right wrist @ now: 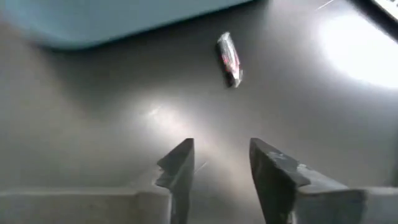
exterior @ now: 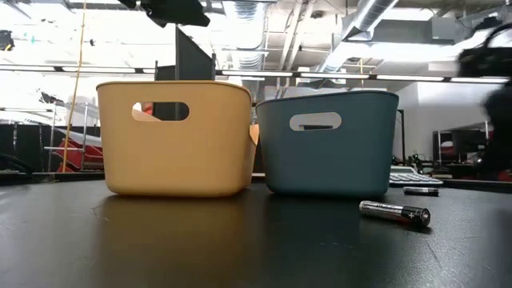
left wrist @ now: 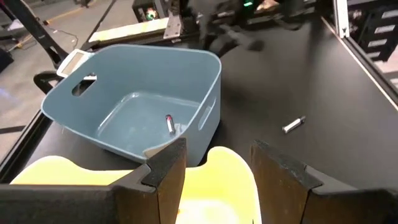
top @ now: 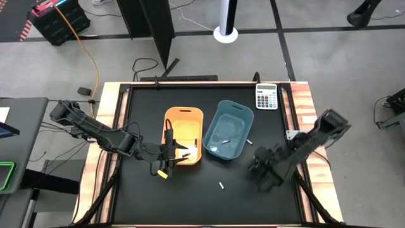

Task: Sort batteries
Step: Put the top silver battery in the blue bin

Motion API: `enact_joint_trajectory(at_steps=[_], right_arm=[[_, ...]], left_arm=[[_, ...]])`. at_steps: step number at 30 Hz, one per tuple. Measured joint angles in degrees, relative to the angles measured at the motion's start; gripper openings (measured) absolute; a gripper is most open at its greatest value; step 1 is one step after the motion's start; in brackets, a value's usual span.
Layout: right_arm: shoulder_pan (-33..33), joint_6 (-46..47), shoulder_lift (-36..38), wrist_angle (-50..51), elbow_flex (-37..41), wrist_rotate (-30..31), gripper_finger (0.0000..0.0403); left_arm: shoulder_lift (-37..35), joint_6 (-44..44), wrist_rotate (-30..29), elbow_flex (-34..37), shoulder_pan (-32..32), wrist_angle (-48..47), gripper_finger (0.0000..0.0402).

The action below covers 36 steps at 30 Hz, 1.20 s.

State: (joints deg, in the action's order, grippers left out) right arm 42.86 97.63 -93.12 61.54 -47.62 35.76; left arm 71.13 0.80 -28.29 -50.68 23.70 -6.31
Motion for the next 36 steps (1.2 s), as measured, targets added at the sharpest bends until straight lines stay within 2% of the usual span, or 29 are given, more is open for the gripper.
enact_joint_trajectory(at_steps=[4,8,10,12,16,17,21,25,29,36], right_arm=[[-8.69,-13.78,11.26,-6.78,8.11,-0.09,0.0197],[-21.13,-31.32,21.50,-11.73,13.15,-2.28,0.0203],[-28.14,-40.64,25.50,-13.39,14.48,-4.69,0.0203],[-36.07,-49.32,28.57,-15.57,16.05,-9.53,0.0203],[-51.54,-64.04,30.64,-24.01,19.69,-23.55,0.0203],[-54.47,-66.29,30.54,-26.20,20.04,-25.47,0.0203],[-63.38,-67.26,26.99,-27.56,19.68,-23.73,0.0203],[-68.60,-70.11,21.38,-27.41,19.48,-28.08,0.0203],[-69.98,-72.58,17.50,-29.05,19.04,-30.95,0.0203],[-66.69,-71.44,20.11,-26.93,17.94,-29.63,0.0202]], left_arm=[[0.00,-0.07,0.53,0.00,0.00,0.48,0.0173],[0.00,-0.09,0.61,0.00,0.00,0.59,0.0173],[0.00,-0.09,0.61,0.00,0.00,0.59,0.0173],[0.00,-0.12,0.61,0.00,0.00,0.61,0.0173],[0.00,-0.14,0.59,0.00,0.00,0.59,0.0173],[0.00,-0.19,0.59,-0.02,0.00,0.59,0.0173],[0.00,-0.28,0.64,0.00,0.00,0.58,0.0173],[0.00,-0.25,1.14,0.00,0.03,0.57,0.0173],[0.00,-0.53,1.14,-0.01,0.09,0.57,0.0173],[0.00,-0.49,1.14,-0.02,0.09,0.51,0.0173]])
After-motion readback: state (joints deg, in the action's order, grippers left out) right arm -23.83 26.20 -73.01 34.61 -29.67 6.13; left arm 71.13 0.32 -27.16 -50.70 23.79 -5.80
